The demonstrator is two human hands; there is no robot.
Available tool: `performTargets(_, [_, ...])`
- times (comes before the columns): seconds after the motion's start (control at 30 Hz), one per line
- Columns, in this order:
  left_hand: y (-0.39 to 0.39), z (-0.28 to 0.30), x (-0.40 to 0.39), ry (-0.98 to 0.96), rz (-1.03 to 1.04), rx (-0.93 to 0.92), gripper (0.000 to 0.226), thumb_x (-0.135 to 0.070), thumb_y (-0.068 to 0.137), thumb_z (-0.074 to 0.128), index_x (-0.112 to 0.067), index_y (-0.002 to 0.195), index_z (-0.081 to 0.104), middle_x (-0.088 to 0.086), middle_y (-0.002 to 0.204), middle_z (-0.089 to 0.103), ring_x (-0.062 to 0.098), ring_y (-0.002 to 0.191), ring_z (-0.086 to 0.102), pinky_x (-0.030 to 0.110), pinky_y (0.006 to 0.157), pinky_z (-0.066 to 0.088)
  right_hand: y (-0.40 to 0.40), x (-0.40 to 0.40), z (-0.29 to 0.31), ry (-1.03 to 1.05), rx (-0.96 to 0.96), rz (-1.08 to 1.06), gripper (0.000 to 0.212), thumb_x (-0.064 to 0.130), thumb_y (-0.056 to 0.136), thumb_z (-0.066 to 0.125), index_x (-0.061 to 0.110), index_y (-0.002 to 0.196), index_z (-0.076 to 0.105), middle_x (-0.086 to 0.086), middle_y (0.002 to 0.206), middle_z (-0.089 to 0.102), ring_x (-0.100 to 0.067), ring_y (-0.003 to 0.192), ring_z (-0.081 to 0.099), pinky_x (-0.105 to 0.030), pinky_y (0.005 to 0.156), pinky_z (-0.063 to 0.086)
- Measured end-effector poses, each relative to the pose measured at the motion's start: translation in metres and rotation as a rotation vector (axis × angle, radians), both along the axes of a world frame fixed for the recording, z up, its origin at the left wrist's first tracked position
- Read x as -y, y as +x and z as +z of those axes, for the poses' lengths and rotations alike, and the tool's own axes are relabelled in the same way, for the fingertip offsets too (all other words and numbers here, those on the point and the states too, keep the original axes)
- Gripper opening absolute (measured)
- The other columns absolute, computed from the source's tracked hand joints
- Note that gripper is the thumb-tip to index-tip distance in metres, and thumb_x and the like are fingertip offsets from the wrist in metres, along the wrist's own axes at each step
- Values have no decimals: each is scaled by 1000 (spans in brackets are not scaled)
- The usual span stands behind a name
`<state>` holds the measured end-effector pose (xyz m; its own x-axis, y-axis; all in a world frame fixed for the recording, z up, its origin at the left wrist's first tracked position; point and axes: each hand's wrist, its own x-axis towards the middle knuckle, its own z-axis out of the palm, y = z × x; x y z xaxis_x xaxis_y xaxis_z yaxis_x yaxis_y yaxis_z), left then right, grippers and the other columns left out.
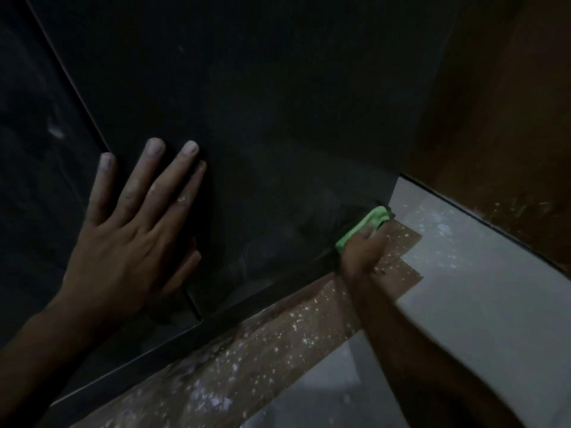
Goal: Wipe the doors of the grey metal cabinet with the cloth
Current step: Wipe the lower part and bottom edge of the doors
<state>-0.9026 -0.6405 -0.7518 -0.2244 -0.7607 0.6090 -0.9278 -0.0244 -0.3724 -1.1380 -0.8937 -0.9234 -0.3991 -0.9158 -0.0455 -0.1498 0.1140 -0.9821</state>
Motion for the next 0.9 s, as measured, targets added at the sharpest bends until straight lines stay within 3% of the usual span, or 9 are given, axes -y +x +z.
performTargets(0.13, [-1,-1,2,8,0,-22,86,-43,92,41,-7,166,16,11,176,10,32,163,0,63,128,0,41,-91,-38,-140,-114,214,52,37,104,41,39,151,19,-4,135,57,-11,104,63,-34,81,60])
performTargets(0.3, [3,-2,2,37,-23,-49,86,-45,93,41,-5,166,18,12,176,9,34,163,-2,78,120,15,9,-17,4,-65,56,2,56,12,106,44,23,157,25,-13,154,42,-26,132,50,-18,92,40])
performTargets(0.37, [5,-4,3,50,-23,-70,88,-46,92,41,-8,167,14,11,176,7,35,163,-3,80,115,22,22,-23,33,-237,-57,-41,57,12,100,49,28,153,34,-6,155,38,-18,137,41,-17,102,39])
performTargets(0.47, [5,-4,3,41,6,-55,89,-46,91,40,-9,167,14,10,176,7,34,163,-2,79,118,19,60,-95,9,-463,-315,225,61,11,92,54,31,147,39,2,151,35,-9,131,38,-18,97,41])
performTargets(0.57, [3,-4,3,28,-6,-41,89,-46,91,39,-10,167,13,10,176,9,33,163,-1,74,123,10,49,-113,-41,-203,-304,339,58,16,94,59,41,142,36,4,145,44,-13,121,52,-31,93,53])
performTargets(0.67, [5,-2,1,32,-23,-34,90,-46,89,40,-10,167,12,12,176,10,34,163,0,64,127,0,29,-50,-8,106,-62,71,44,29,103,50,37,144,38,-6,140,53,-16,105,54,-32,87,51])
performTargets(0.77, [4,1,-1,17,-26,-23,91,-45,88,42,-7,167,15,13,175,11,34,163,2,59,128,-4,41,-39,72,-273,-69,1,45,29,103,50,38,146,41,1,143,38,-9,118,42,-12,82,38])
performTargets(0.83, [1,3,-2,-7,-13,3,89,-43,89,43,-4,165,21,13,175,14,34,163,4,57,129,-4,67,-77,89,-558,-109,89,51,25,98,53,41,146,43,3,143,36,-16,125,43,-24,91,46])
performTargets(0.9, [-2,2,-3,-26,1,15,86,-41,90,45,-3,164,23,13,175,16,34,163,7,56,130,-3,85,-125,50,-676,-274,245,59,16,93,59,41,144,43,2,141,38,-20,124,44,-36,96,50])
